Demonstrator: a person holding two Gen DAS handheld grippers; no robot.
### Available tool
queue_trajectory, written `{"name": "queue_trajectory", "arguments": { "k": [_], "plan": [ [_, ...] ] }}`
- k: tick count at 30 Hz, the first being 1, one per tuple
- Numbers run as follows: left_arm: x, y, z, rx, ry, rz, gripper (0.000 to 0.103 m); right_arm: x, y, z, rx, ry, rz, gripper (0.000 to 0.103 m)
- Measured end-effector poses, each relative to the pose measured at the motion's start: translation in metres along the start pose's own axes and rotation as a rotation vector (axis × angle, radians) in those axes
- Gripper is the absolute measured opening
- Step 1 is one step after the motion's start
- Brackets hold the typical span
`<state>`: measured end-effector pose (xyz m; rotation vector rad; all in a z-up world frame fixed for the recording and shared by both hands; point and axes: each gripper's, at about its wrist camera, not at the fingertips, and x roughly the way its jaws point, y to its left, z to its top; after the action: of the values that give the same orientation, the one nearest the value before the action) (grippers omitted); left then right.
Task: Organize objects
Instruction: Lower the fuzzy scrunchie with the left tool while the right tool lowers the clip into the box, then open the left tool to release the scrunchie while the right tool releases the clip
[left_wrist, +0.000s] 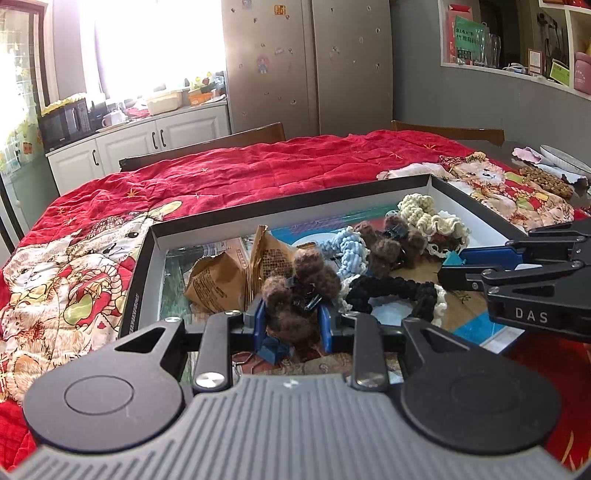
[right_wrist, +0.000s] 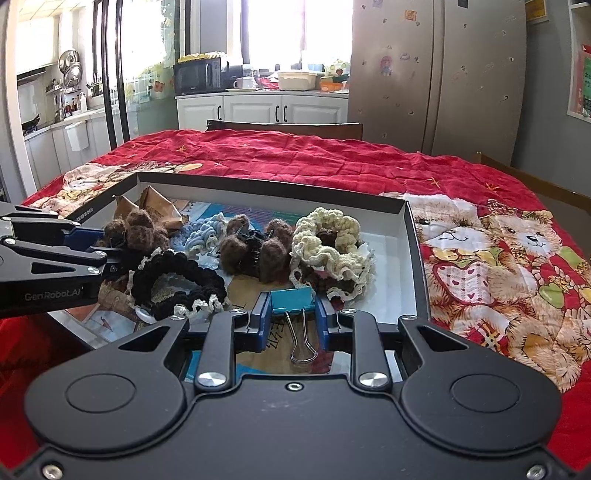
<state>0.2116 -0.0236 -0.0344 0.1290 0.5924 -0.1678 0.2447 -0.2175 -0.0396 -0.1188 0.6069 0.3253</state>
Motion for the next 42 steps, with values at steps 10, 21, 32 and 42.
{"name": "queue_trajectory", "arguments": {
  "k": [10,21,32,42],
  "plan": [
    [0.001,-0.002,-0.001,0.012,0.003,0.005,0.033,0.002,0.003,0.001,-0.012,0.007,0.001,0.024],
    [0.001,-0.002,-0.002,0.025,0.007,0.011,0.034,0.002,0.006,0.001,-0.030,0.015,-0.002,0.025],
    [-0.003,-0.005,-0.002,0.038,0.004,-0.002,0.055,0.001,0.008,0.001,-0.031,0.017,0.007,0.031],
    [-0.018,-0.006,0.000,0.032,-0.025,0.019,0.069,-0.010,0.008,0.004,-0.022,-0.012,0.020,0.038]
  ]
}}
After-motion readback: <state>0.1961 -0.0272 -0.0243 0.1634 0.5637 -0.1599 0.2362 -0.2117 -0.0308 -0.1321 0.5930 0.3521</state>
